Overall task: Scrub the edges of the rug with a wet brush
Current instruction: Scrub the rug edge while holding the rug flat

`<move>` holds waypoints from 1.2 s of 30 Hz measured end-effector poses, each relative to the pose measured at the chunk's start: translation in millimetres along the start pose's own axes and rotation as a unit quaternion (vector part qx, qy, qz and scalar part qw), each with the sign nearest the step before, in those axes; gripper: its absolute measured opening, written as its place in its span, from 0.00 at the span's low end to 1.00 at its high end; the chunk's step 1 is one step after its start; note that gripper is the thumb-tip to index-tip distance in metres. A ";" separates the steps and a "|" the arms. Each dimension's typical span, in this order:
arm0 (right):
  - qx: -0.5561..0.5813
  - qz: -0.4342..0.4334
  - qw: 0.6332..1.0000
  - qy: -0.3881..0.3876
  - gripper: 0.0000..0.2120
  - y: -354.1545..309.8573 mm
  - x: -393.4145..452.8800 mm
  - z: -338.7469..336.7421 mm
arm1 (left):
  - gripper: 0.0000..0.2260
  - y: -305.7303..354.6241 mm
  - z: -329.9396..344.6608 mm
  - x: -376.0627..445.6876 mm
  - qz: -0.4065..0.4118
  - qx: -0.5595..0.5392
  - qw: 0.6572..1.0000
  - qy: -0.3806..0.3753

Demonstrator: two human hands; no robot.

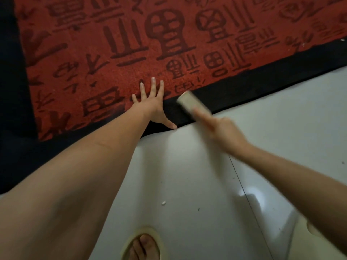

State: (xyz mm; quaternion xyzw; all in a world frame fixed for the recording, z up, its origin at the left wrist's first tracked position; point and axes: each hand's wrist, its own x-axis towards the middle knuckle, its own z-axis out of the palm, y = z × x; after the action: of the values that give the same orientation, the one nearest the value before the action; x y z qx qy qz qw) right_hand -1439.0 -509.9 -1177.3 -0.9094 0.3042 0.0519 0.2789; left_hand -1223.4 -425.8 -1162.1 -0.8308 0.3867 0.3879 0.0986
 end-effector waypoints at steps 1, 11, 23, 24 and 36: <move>-0.015 0.049 0.998 0.025 0.30 17.8 7.2 -14.8 | 0.68 0.4 0.1 -0.8 -0.002 0.001 1.000 -0.002; -0.028 -0.015 0.999 -0.014 0.33 1.4 5.5 1.8 | 0.68 6.0 -3.2 -2.1 -0.016 0.006 1.000 -0.011; -0.017 0.100 0.995 0.018 0.22 35.1 11.5 -27.5 | 0.67 5.5 -0.9 0.8 -0.023 0.019 1.000 0.002; 0.003 0.158 0.984 0.082 0.22 52.4 17.0 -39.9 | 0.67 7.8 -2.3 0.2 -0.030 0.030 0.999 -0.003; 0.078 0.140 0.977 0.141 0.26 73.9 5.9 -49.0 | 0.63 89.4 -26.1 28.5 0.062 0.038 0.997 0.012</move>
State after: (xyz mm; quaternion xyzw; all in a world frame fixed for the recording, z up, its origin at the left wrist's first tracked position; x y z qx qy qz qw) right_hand -1480.9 -588.1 -1172.9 -0.8314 0.4676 -0.0626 0.2935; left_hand -1261.5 -515.0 -1152.8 -0.8055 0.4529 0.3683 0.1019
